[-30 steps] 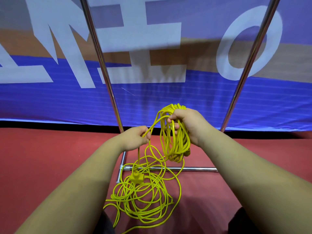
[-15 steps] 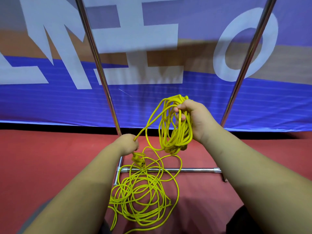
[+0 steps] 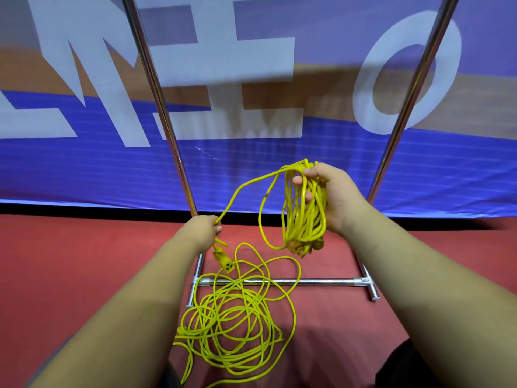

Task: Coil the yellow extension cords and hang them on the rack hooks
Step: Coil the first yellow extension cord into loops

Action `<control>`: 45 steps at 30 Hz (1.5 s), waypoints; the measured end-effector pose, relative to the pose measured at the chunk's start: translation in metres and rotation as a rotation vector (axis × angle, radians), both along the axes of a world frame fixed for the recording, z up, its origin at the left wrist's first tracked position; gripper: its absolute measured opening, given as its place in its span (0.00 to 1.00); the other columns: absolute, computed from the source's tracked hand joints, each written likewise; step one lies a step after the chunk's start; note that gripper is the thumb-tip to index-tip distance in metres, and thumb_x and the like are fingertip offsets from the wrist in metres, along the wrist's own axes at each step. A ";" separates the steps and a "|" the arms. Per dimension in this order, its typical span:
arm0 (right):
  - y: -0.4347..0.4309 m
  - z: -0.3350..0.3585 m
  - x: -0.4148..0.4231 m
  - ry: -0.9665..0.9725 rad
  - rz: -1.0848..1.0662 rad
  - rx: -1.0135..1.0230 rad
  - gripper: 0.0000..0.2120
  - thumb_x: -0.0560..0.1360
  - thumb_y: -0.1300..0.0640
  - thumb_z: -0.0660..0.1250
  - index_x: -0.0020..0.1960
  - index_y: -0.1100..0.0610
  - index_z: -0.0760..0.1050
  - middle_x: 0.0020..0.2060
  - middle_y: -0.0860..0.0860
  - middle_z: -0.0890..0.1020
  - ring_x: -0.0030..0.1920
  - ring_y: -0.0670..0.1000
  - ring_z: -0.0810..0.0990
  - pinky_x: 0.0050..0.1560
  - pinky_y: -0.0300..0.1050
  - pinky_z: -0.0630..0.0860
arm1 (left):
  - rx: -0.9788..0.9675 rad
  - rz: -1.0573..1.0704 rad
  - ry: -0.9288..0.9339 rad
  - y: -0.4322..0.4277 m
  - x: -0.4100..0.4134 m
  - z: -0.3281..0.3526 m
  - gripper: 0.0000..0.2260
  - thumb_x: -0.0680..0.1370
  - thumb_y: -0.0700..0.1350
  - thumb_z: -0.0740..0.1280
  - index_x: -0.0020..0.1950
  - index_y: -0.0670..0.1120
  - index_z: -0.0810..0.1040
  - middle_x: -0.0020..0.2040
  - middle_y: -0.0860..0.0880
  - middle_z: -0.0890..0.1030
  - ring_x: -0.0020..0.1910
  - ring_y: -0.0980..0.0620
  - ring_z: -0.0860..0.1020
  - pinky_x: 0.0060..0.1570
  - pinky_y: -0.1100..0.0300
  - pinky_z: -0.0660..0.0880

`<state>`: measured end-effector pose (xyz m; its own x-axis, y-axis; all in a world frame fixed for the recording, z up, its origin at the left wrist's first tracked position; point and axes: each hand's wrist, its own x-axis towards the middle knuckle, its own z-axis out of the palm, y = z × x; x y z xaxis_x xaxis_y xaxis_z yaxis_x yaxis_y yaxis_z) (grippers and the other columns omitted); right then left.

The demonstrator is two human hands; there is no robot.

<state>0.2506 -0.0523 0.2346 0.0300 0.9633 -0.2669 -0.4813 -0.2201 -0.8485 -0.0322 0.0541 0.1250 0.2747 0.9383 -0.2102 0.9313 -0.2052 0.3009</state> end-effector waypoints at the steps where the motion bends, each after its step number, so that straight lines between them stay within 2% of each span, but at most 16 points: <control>1: -0.002 0.002 0.000 0.008 0.004 -0.003 0.16 0.81 0.53 0.62 0.40 0.59 0.81 0.31 0.54 0.75 0.23 0.49 0.67 0.28 0.40 0.68 | 0.023 -0.014 0.005 0.001 0.000 0.004 0.10 0.86 0.45 0.61 0.51 0.45 0.80 0.47 0.45 0.82 0.46 0.45 0.79 0.45 0.55 0.72; 3: -0.004 0.003 0.000 -0.020 0.017 -0.017 0.18 0.83 0.48 0.62 0.42 0.59 0.81 0.32 0.53 0.79 0.23 0.49 0.69 0.26 0.39 0.69 | 0.080 -0.042 0.012 0.002 0.000 0.013 0.09 0.85 0.42 0.61 0.51 0.46 0.80 0.48 0.45 0.83 0.47 0.44 0.80 0.46 0.53 0.75; 6: -0.004 -0.002 -0.003 -0.162 0.094 -0.050 0.22 0.82 0.43 0.64 0.42 0.60 0.80 0.30 0.53 0.78 0.25 0.49 0.71 0.29 0.42 0.70 | 0.186 -0.075 -0.042 -0.001 0.002 0.028 0.10 0.82 0.37 0.60 0.51 0.47 0.80 0.47 0.46 0.83 0.44 0.44 0.80 0.45 0.49 0.78; 11: -0.001 -0.012 -0.012 -0.191 0.199 -0.097 0.19 0.81 0.44 0.68 0.47 0.61 0.80 0.35 0.54 0.82 0.30 0.51 0.77 0.27 0.43 0.73 | 0.266 -0.105 -0.094 -0.007 0.012 0.052 0.13 0.80 0.36 0.59 0.52 0.53 0.76 0.43 0.49 0.79 0.37 0.47 0.81 0.39 0.48 0.79; 13: -0.001 -0.015 -0.018 -0.181 0.213 -0.134 0.17 0.80 0.45 0.70 0.49 0.61 0.82 0.37 0.55 0.84 0.32 0.51 0.82 0.29 0.44 0.75 | 0.255 -0.099 -0.129 -0.009 0.019 0.056 0.11 0.82 0.37 0.58 0.52 0.53 0.74 0.42 0.49 0.78 0.32 0.50 0.82 0.36 0.51 0.79; 17: -0.003 -0.022 -0.034 -0.217 0.258 -0.129 0.14 0.80 0.47 0.71 0.55 0.58 0.82 0.45 0.55 0.85 0.38 0.51 0.86 0.38 0.47 0.79 | 0.289 -0.135 -0.184 -0.015 0.028 0.063 0.08 0.86 0.43 0.57 0.53 0.53 0.74 0.39 0.48 0.78 0.30 0.48 0.78 0.29 0.57 0.70; 21: -0.006 -0.025 -0.049 -0.164 0.245 -0.138 0.14 0.81 0.51 0.72 0.61 0.59 0.81 0.49 0.56 0.88 0.43 0.54 0.88 0.38 0.48 0.83 | 0.260 -0.116 -0.117 -0.017 0.030 0.066 0.10 0.86 0.50 0.56 0.55 0.55 0.76 0.40 0.51 0.79 0.34 0.47 0.80 0.37 0.51 0.79; 23: -0.007 -0.026 -0.052 -0.148 0.244 -0.124 0.10 0.80 0.54 0.72 0.57 0.60 0.82 0.46 0.56 0.88 0.44 0.54 0.89 0.41 0.51 0.85 | 0.237 -0.101 -0.050 -0.017 0.031 0.067 0.12 0.86 0.52 0.55 0.56 0.53 0.77 0.42 0.50 0.80 0.39 0.47 0.80 0.42 0.48 0.80; 26: -0.008 -0.025 -0.056 -0.156 0.258 -0.118 0.07 0.80 0.58 0.73 0.45 0.60 0.82 0.38 0.54 0.84 0.39 0.52 0.88 0.55 0.58 0.83 | 0.209 -0.093 0.013 -0.017 0.031 0.066 0.14 0.86 0.56 0.56 0.52 0.49 0.76 0.42 0.48 0.79 0.40 0.45 0.78 0.43 0.48 0.79; 30: -0.005 -0.022 -0.055 -0.130 0.251 -0.157 0.12 0.82 0.58 0.67 0.39 0.57 0.75 0.31 0.50 0.75 0.28 0.47 0.76 0.39 0.49 0.85 | 0.064 -0.130 -0.135 -0.018 0.021 0.067 0.16 0.82 0.62 0.63 0.47 0.51 0.78 0.38 0.49 0.81 0.36 0.49 0.80 0.40 0.51 0.79; 32: -0.003 -0.021 -0.052 -0.112 0.253 -0.166 0.11 0.81 0.58 0.65 0.40 0.55 0.73 0.31 0.48 0.72 0.25 0.46 0.71 0.34 0.46 0.80 | -0.163 -0.222 -0.264 -0.018 0.009 0.067 0.12 0.79 0.62 0.70 0.53 0.54 0.80 0.43 0.52 0.83 0.39 0.54 0.80 0.42 0.55 0.77; 34: -0.002 -0.020 -0.050 -0.095 0.249 -0.167 0.10 0.81 0.59 0.63 0.41 0.55 0.71 0.32 0.48 0.70 0.24 0.45 0.67 0.30 0.44 0.75 | -0.320 -0.346 -0.241 -0.016 -0.004 0.064 0.15 0.76 0.55 0.77 0.60 0.58 0.79 0.48 0.55 0.83 0.46 0.56 0.80 0.48 0.60 0.76; 37: -0.003 -0.016 -0.049 -0.097 0.233 -0.168 0.11 0.81 0.60 0.61 0.40 0.54 0.69 0.30 0.47 0.69 0.22 0.44 0.64 0.27 0.42 0.71 | -0.213 -0.410 -0.095 -0.011 -0.011 0.053 0.11 0.78 0.45 0.75 0.56 0.59 0.80 0.50 0.57 0.82 0.51 0.58 0.79 0.55 0.56 0.74; 40: -0.001 -0.012 -0.047 -0.087 0.195 -0.155 0.10 0.82 0.60 0.60 0.41 0.54 0.69 0.30 0.46 0.68 0.21 0.44 0.63 0.26 0.41 0.70 | -0.090 -0.360 -0.152 -0.012 -0.004 0.046 0.04 0.81 0.43 0.70 0.50 0.52 0.79 0.49 0.51 0.78 0.47 0.52 0.76 0.54 0.49 0.75; 42: 0.001 -0.009 -0.044 -0.072 0.156 -0.147 0.11 0.82 0.59 0.60 0.41 0.53 0.69 0.29 0.45 0.67 0.21 0.43 0.62 0.26 0.40 0.68 | -0.060 -0.302 -0.182 -0.013 -0.002 0.043 0.08 0.82 0.43 0.68 0.47 0.56 0.77 0.47 0.51 0.77 0.47 0.49 0.77 0.54 0.49 0.75; 45: 0.002 -0.006 -0.038 -0.074 0.095 -0.134 0.11 0.83 0.58 0.63 0.41 0.51 0.70 0.28 0.44 0.67 0.21 0.43 0.62 0.27 0.39 0.68 | -0.083 -0.222 -0.286 -0.013 -0.004 0.039 0.10 0.84 0.43 0.66 0.49 0.57 0.80 0.44 0.54 0.84 0.43 0.55 0.79 0.49 0.52 0.76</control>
<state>0.2131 -0.0502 0.2284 -0.0351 0.9188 -0.3932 -0.3902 -0.3748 -0.8410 -0.0360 0.0415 0.1643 0.5286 0.8320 -0.1687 0.7425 -0.3568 0.5669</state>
